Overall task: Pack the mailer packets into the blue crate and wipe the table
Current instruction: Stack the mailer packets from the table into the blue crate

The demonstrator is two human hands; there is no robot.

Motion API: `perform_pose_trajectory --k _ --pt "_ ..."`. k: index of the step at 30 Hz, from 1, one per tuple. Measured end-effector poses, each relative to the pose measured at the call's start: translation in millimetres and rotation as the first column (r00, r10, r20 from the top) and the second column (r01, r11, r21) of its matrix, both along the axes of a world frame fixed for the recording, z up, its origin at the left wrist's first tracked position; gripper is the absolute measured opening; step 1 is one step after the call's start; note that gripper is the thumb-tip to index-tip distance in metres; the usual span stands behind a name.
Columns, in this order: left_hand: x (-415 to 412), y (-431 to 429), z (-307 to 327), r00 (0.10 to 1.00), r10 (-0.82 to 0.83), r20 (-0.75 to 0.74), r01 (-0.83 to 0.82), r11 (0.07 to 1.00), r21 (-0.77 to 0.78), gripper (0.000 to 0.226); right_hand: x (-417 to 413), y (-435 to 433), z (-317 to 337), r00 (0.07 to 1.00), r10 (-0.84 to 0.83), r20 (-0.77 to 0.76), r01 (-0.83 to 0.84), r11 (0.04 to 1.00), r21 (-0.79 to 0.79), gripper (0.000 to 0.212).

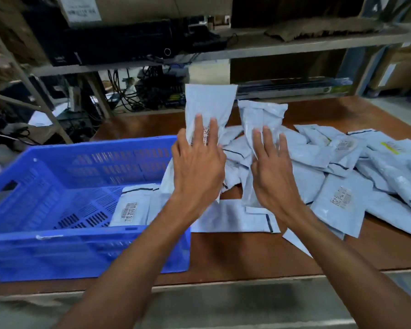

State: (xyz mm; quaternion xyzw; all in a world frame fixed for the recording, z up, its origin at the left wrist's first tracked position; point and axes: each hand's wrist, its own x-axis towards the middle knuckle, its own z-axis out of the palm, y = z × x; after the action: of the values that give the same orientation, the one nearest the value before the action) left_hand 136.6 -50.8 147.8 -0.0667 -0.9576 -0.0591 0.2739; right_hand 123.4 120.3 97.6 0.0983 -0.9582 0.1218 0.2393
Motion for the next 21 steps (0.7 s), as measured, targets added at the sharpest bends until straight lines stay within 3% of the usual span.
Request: perform_pose_trajectory --k 6,11,14,16,21 --pt "5 -148 29 0.987 0.138 0.082 -0.13 0.987 -0.099 0.056 1 -131 63 0.97 0.226 -0.086 -0.232 0.971 -0.064 0.058" --pt "6 -283 -2 0.929 0.233 0.288 -0.192 0.968 -0.162 0.053 -11 -256 54 0.908 0.399 0.13 -0.395 0.917 -0.059 0.055" --pt "-18 -351 -32 0.833 0.27 0.483 -0.223 0.963 -0.153 0.063 -20 -323 31 0.853 0.42 0.31 -0.435 0.9 -0.022 0.052" --pt "-36 -385 -50 0.755 0.258 0.603 -0.158 0.964 -0.214 0.078 -25 -358 15 0.833 0.39 0.392 -0.438 0.899 0.035 0.052" --pt "-63 -418 -77 0.529 0.285 0.799 0.022 0.937 -0.349 0.078 -37 -408 -15 0.751 0.218 0.624 -0.33 0.941 0.068 0.059"
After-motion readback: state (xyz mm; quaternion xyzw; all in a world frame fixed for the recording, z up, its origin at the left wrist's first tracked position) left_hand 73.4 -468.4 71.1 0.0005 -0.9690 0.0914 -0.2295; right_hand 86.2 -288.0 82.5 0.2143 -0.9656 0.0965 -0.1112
